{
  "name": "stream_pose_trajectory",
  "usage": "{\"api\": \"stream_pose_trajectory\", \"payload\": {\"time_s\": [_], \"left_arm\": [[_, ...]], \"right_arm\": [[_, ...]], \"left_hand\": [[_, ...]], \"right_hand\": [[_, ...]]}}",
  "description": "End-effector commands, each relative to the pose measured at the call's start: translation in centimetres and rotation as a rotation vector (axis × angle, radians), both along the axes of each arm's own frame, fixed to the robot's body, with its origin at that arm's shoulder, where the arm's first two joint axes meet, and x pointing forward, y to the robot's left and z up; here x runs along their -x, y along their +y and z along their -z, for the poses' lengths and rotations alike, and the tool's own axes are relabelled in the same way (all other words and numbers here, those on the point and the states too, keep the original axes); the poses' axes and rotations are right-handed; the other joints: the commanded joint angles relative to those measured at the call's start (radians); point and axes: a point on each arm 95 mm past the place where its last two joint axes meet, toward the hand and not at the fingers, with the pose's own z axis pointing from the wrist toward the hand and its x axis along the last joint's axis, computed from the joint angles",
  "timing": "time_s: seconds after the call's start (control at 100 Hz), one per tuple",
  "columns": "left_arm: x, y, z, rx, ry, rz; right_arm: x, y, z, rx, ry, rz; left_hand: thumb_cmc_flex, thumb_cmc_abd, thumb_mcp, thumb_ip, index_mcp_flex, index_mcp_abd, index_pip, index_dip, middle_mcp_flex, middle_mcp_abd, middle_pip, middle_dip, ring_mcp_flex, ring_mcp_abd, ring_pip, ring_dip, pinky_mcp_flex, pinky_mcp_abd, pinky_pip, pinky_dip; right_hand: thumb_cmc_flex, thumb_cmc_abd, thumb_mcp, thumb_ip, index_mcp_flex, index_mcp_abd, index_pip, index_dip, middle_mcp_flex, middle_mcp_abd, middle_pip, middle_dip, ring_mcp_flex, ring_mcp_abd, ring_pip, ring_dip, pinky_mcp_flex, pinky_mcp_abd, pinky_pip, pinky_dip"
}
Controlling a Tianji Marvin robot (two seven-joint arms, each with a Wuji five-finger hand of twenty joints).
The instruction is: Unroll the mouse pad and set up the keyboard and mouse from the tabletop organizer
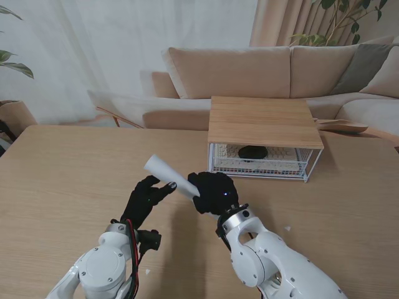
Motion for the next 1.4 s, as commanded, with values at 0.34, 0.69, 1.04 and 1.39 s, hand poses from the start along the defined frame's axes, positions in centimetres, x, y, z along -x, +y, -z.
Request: {"api": "stream_pose_trajectory", "payload": {"time_s": [0.34, 0.69, 1.04, 1.39], "left_arm": [[-0.6, -0.9, -0.6, 0.068, 0.028, -0.080], [-1.1, -1.0, -0.9, 0.099, 0.042, -0.165], [-2.0, -0.5, -0.9, 0.062, 0.026, -0.246], [-2.7, 1.1, -0.5, -0.024, -0.024, -0.202]], "right_arm": [[0.6, 0.5, 0.5, 0.092, -0.138, -0.168], [0.6, 0.8, 0.6, 0.122, -0.158, -0.197], [1.1, 0.6, 1.2, 0.186, -0.069, -0.217], [2.1, -1.2, -0.3, 0.122, -0.066, -0.170]], "left_hand": [[0.019, -0.007, 0.011, -0.010, -0.003, -0.024, 0.030, 0.015, -0.010, 0.015, 0.065, 0.030, 0.005, 0.011, 0.018, 0.005, -0.005, 0.000, 0.016, -0.025], [0.275, 0.105, 0.230, -0.002, 0.204, -0.100, 0.401, 0.211, 0.335, 0.010, 0.251, 0.151, 0.270, 0.052, 0.256, 0.123, 0.081, 0.030, 0.226, 0.045], [0.638, 0.114, -0.011, -0.043, 0.377, -0.084, 0.753, 0.278, 0.722, 0.101, 0.320, 0.379, 0.622, 0.181, 0.479, 0.242, 0.294, 0.127, 0.395, 0.180], [0.581, 0.034, 0.172, -0.092, 0.382, -0.116, 0.806, 0.436, 0.814, 0.067, 0.352, 0.487, 0.756, 0.121, 0.529, 0.308, 0.415, 0.126, 0.420, 0.199]], "right_hand": [[0.036, 0.067, 0.095, 0.014, 0.073, -0.195, 0.112, -0.005, -0.011, -0.046, 0.030, -0.010, 0.007, -0.046, 0.023, 0.011, -0.055, -0.055, -0.056, 0.012], [0.010, 0.098, 0.083, 0.012, 0.030, -0.194, 0.103, -0.013, -0.040, -0.065, 0.026, -0.014, -0.013, -0.057, 0.009, 0.008, -0.081, -0.065, -0.095, -0.006], [-0.334, 0.229, -0.037, 0.122, -0.103, -0.086, -0.149, 0.098, -0.257, -0.082, -0.018, 0.005, -0.222, -0.034, -0.081, -0.008, -0.260, -0.058, -0.174, -0.014], [-0.453, 0.486, -0.372, 0.168, -0.336, -0.057, -0.264, 0.160, -0.512, -0.066, -0.048, -0.014, -0.492, -0.001, -0.119, -0.017, -0.466, -0.105, -0.227, 0.015]]}}
